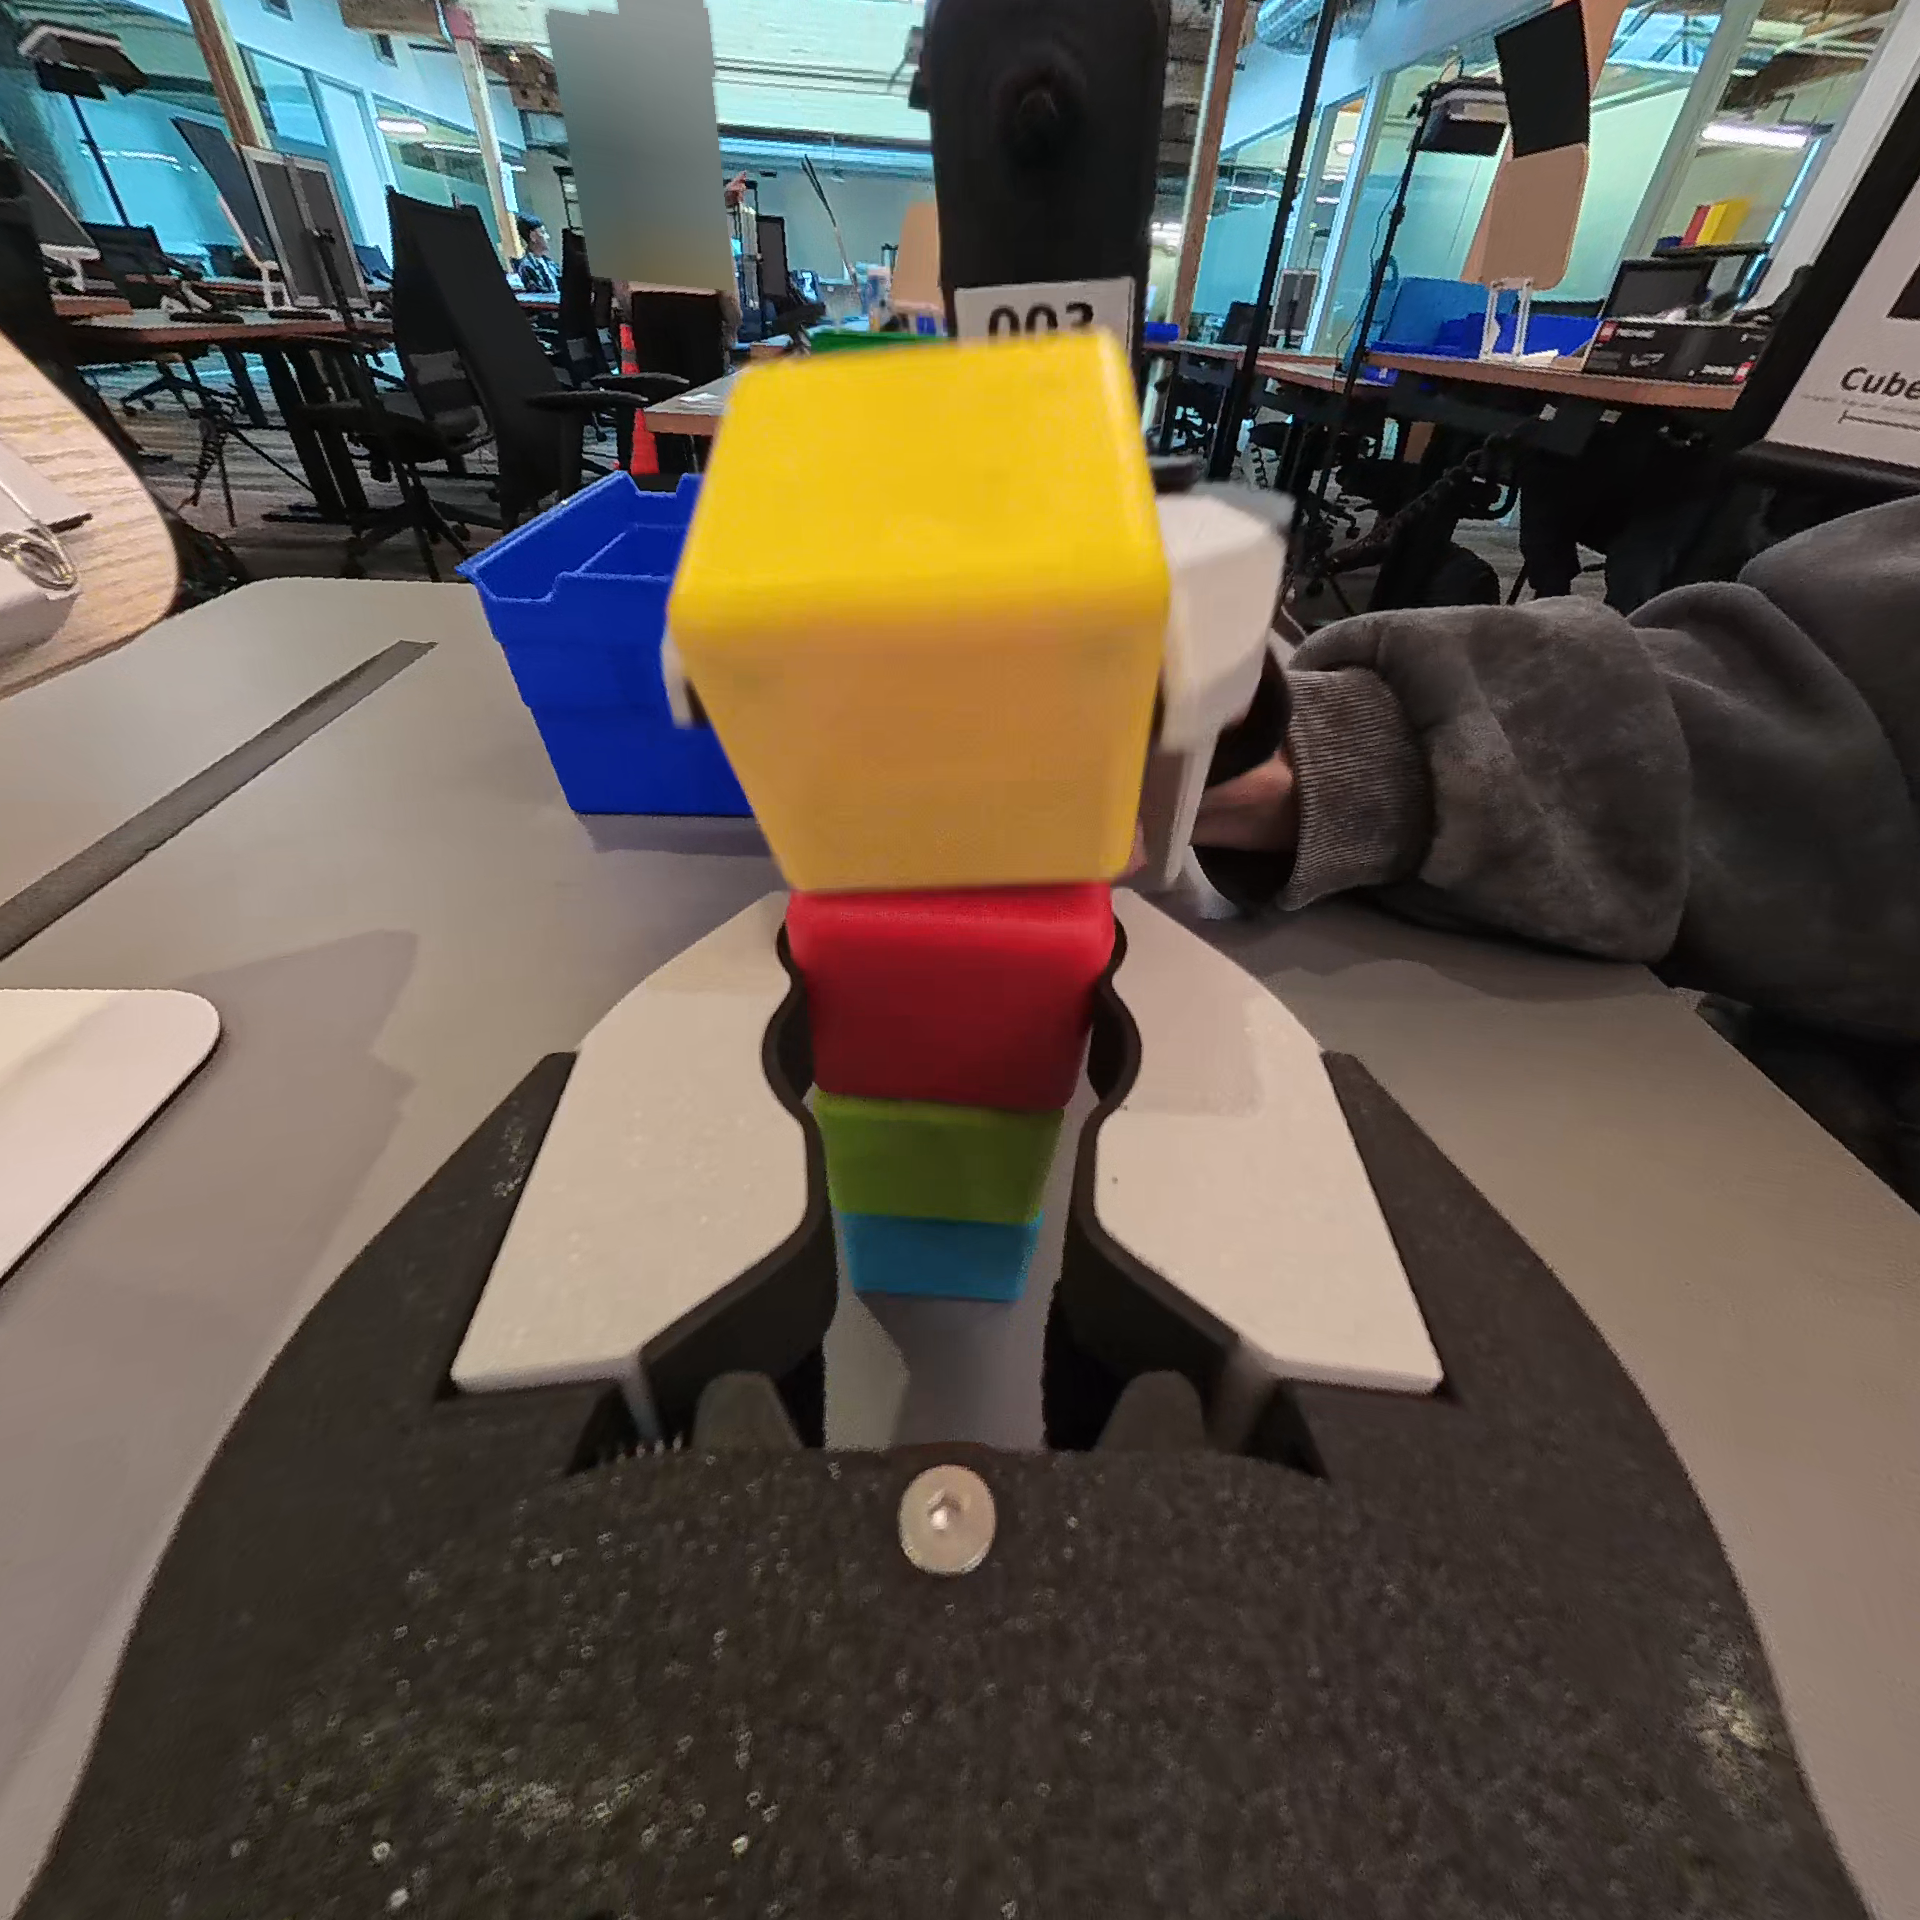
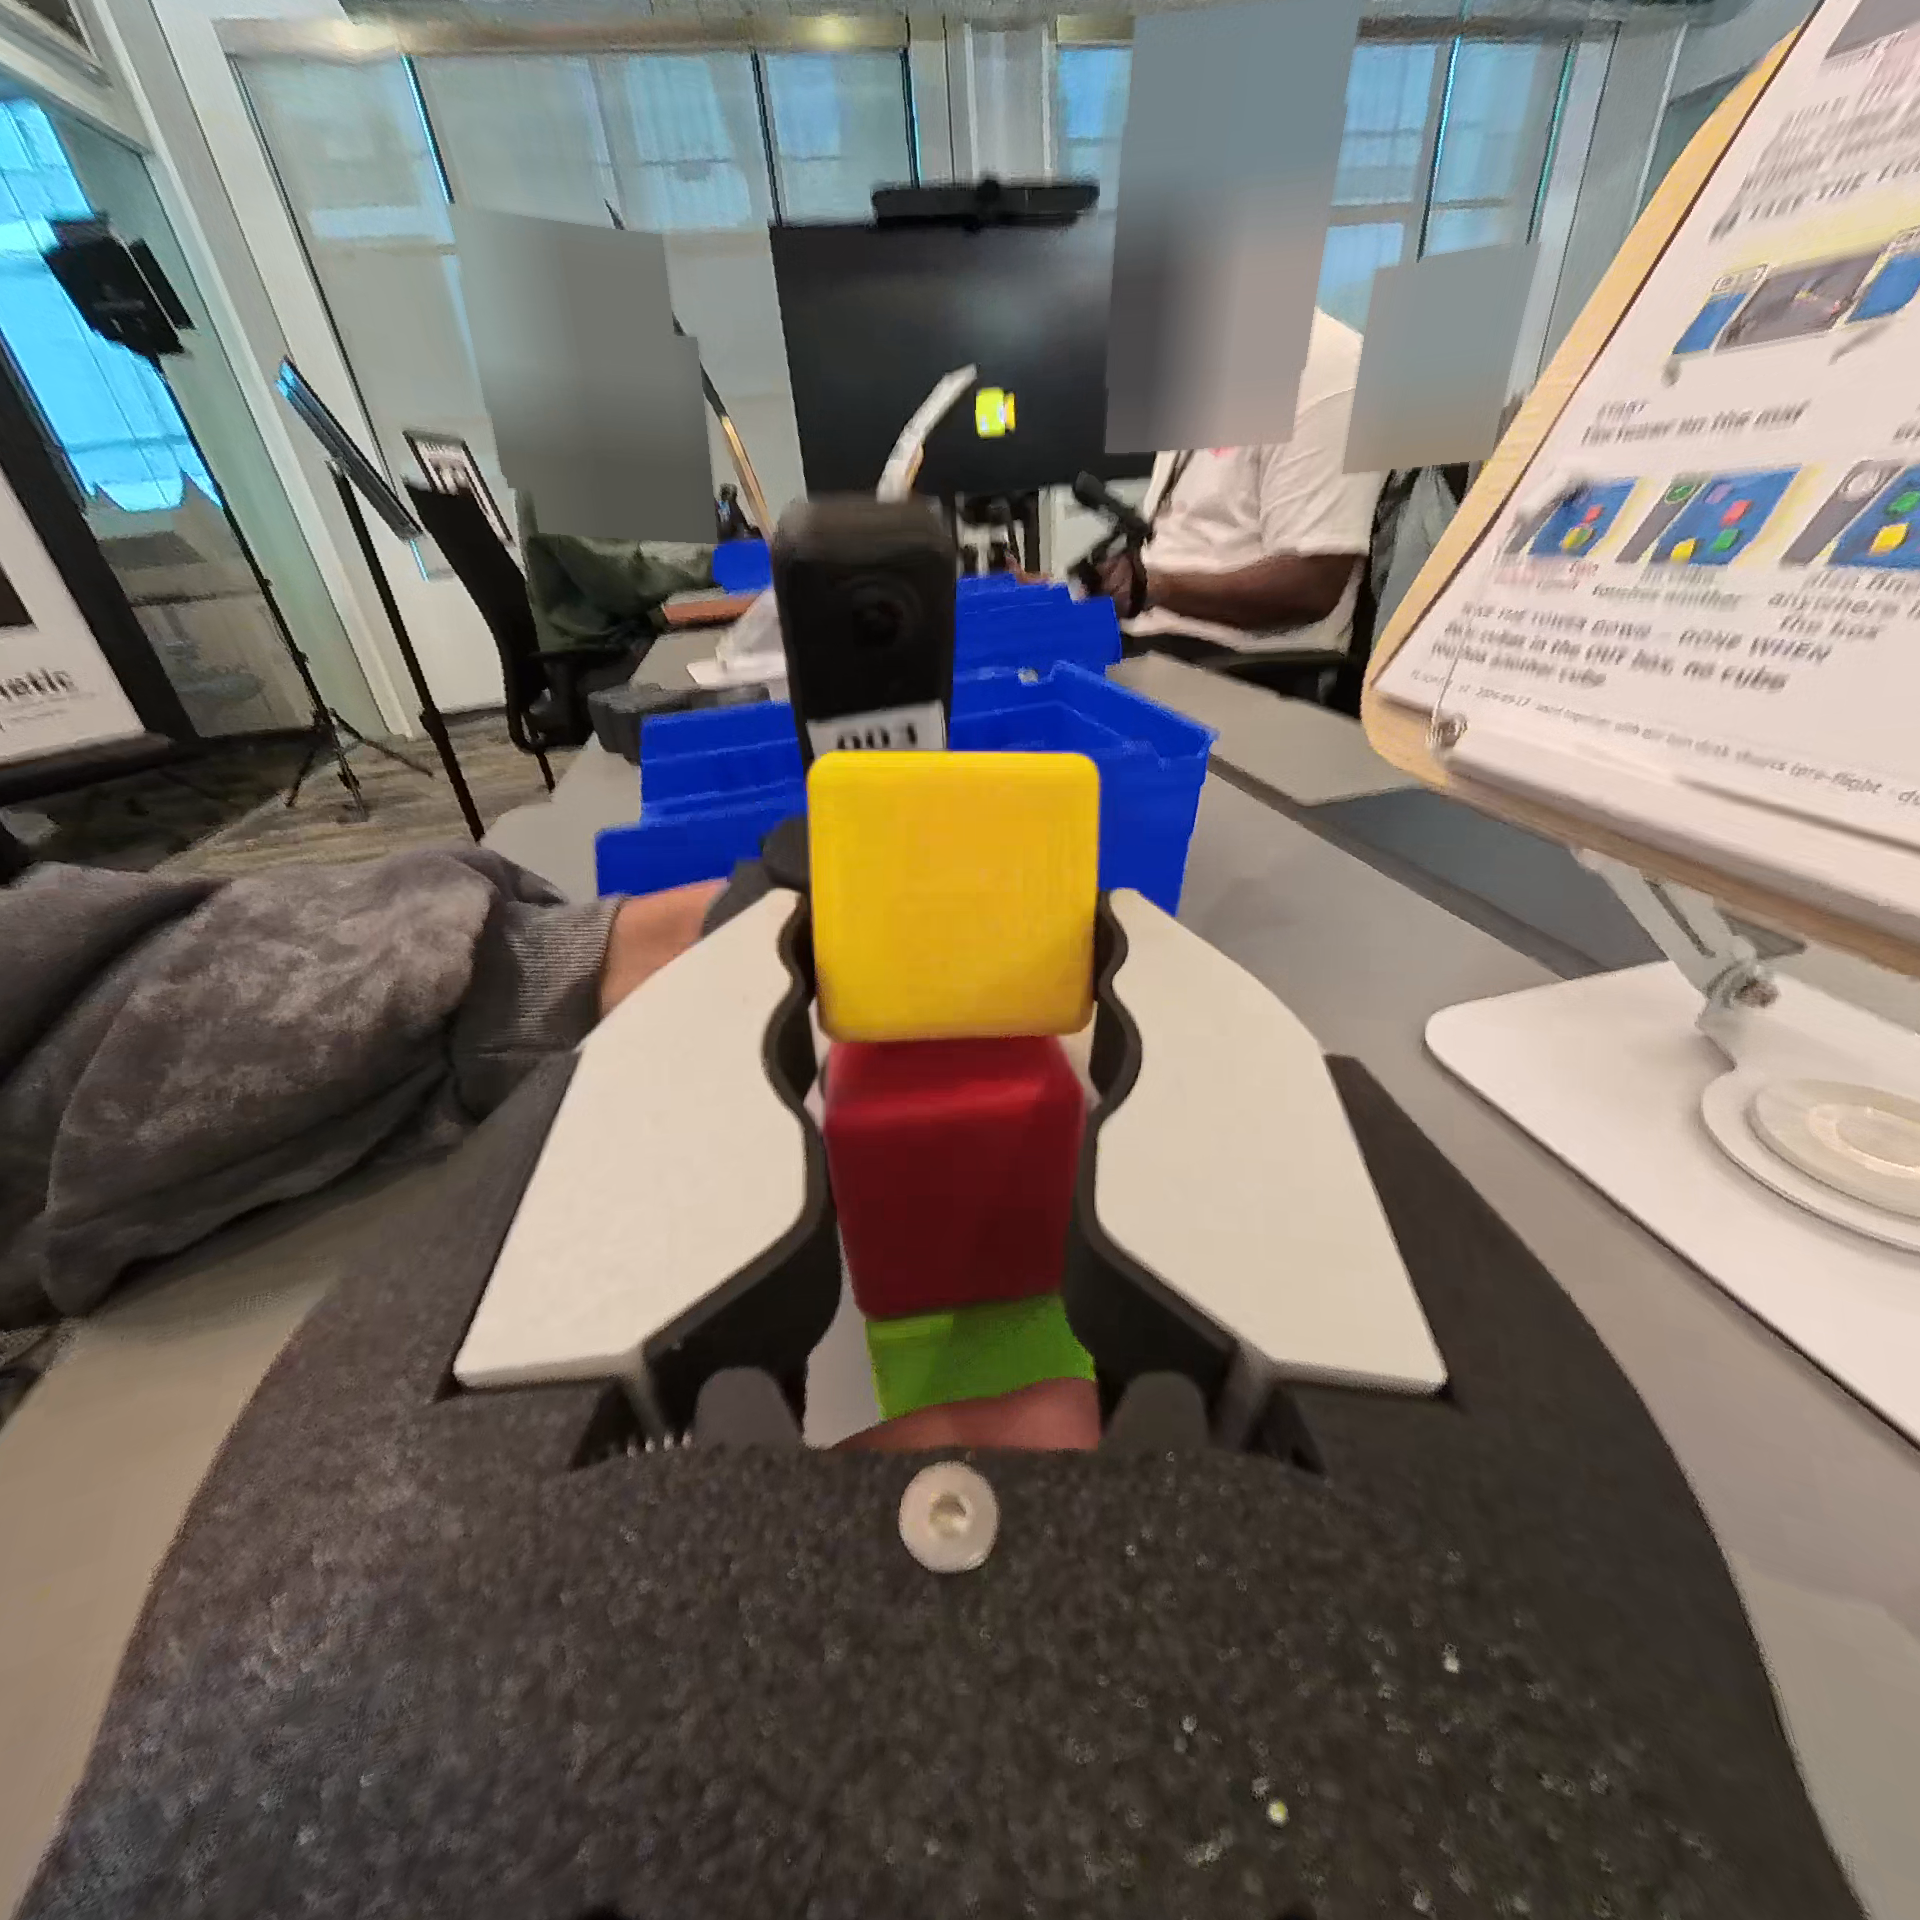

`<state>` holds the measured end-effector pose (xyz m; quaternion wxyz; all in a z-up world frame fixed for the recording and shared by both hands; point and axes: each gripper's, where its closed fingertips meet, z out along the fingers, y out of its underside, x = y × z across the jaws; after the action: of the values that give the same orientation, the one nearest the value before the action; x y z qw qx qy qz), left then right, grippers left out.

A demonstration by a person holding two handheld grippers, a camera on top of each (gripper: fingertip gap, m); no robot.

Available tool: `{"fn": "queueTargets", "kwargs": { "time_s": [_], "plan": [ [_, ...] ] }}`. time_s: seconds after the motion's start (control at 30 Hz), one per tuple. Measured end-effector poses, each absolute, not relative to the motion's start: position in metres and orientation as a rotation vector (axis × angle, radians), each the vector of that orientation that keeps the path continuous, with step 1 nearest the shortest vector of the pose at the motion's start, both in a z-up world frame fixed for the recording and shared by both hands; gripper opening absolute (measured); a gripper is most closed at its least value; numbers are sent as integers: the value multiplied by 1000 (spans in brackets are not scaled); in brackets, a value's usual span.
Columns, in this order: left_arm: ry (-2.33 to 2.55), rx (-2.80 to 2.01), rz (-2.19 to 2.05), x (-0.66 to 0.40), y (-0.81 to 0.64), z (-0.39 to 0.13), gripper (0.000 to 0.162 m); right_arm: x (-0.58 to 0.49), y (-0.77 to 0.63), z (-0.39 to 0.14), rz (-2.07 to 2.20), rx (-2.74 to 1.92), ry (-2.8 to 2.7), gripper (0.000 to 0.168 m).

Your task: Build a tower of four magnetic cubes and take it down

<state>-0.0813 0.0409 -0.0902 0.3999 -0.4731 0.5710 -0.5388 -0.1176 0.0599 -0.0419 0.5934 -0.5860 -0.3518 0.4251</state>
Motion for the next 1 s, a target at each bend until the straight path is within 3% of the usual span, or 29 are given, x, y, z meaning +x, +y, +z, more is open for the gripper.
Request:
{"fn": "queueTargets", "kwargs": {
  "time_s": [0.33, 0.5, 0.63, 0.77, 1.0],
  "plan": [
    [1446, -1196, -1365, -82, 41, -90, 50, -96, 35, 35, 1047, -1174, -697, 50],
    [1446, -1196, -1367, -82, 41, -90, 50, -55, 10, 98, 641, -1309, -633, 50],
    [1446, -1196, -1367, -82, 41, -90, 50, 22, 1, 117, 254, -1513, -561, 50],
    [1446, -1197, -1368, -82, 41, -90, 50, 123, 8, 76, 26, -1817, -407, 50],
    [1446, -1196, -1367, -82, 41, -90, 50, 216, 8, -53, -32, -2207, -156, 50]
  ]
}}
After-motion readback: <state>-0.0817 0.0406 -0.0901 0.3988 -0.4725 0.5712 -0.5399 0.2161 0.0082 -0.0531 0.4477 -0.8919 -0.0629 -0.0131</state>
